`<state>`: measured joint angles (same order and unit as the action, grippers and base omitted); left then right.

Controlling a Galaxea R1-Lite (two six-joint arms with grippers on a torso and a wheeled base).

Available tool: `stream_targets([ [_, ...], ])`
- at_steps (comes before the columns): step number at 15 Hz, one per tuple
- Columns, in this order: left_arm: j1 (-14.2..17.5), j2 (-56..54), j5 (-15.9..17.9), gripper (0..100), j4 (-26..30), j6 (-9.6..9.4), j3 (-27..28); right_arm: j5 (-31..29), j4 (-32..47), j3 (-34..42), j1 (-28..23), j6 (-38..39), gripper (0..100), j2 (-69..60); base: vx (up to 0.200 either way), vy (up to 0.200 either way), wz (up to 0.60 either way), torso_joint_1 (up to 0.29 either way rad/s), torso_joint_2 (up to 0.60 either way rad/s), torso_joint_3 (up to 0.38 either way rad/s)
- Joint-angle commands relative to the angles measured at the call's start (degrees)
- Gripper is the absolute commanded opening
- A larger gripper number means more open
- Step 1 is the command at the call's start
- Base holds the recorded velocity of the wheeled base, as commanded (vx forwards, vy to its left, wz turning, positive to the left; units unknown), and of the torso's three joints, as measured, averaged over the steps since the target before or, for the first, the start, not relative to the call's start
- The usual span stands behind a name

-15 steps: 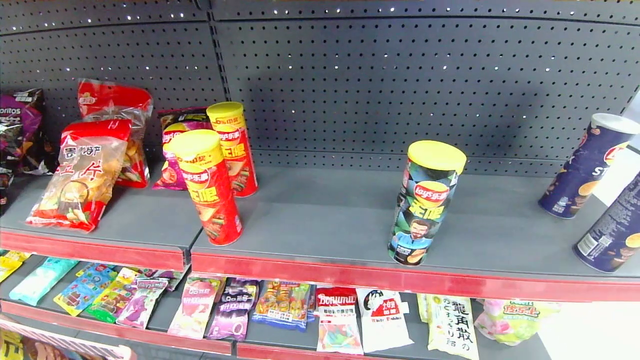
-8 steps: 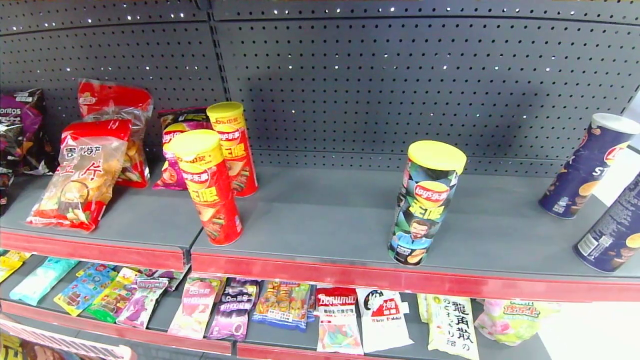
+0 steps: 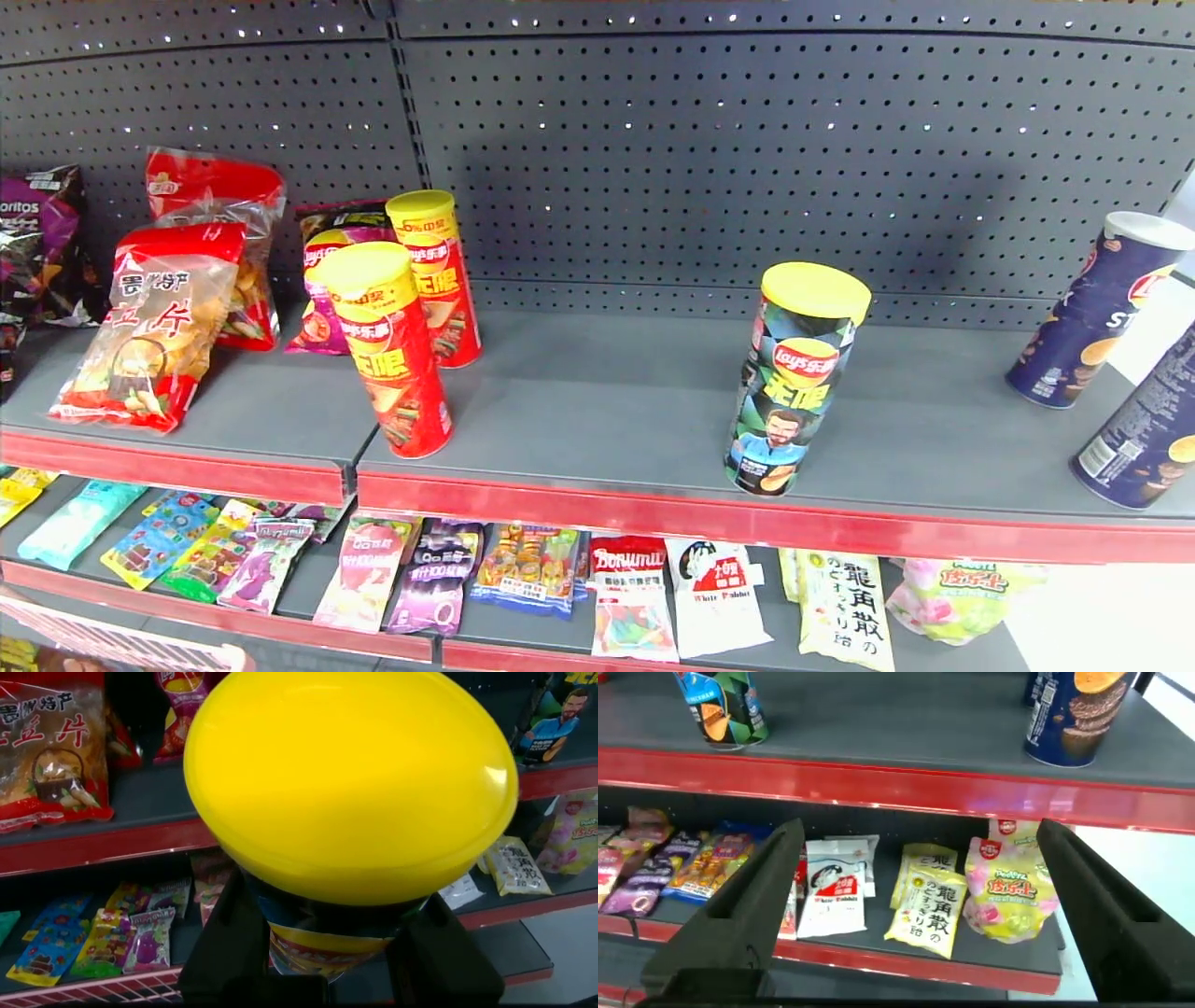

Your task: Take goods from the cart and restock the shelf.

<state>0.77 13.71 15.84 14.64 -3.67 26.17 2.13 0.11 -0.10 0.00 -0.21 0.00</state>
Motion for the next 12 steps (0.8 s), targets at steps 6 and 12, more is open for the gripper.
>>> stream_targets([
  [6,0.0,-0.4,1.0,0,-0.1,-0.02,-0.3,-0.1,0.1,0.1,0.0,0.0,100,0.1,0.0,0.0,0.0,0.0,0.0,0.0],
  [12,0.0,-0.3,3.2,0,-0.1,0.07,-0.2,0.0,0.1,0.1,0.0,0.1,100,0.1,0.0,0.0,-0.6,0.005,0.0,0.004],
])
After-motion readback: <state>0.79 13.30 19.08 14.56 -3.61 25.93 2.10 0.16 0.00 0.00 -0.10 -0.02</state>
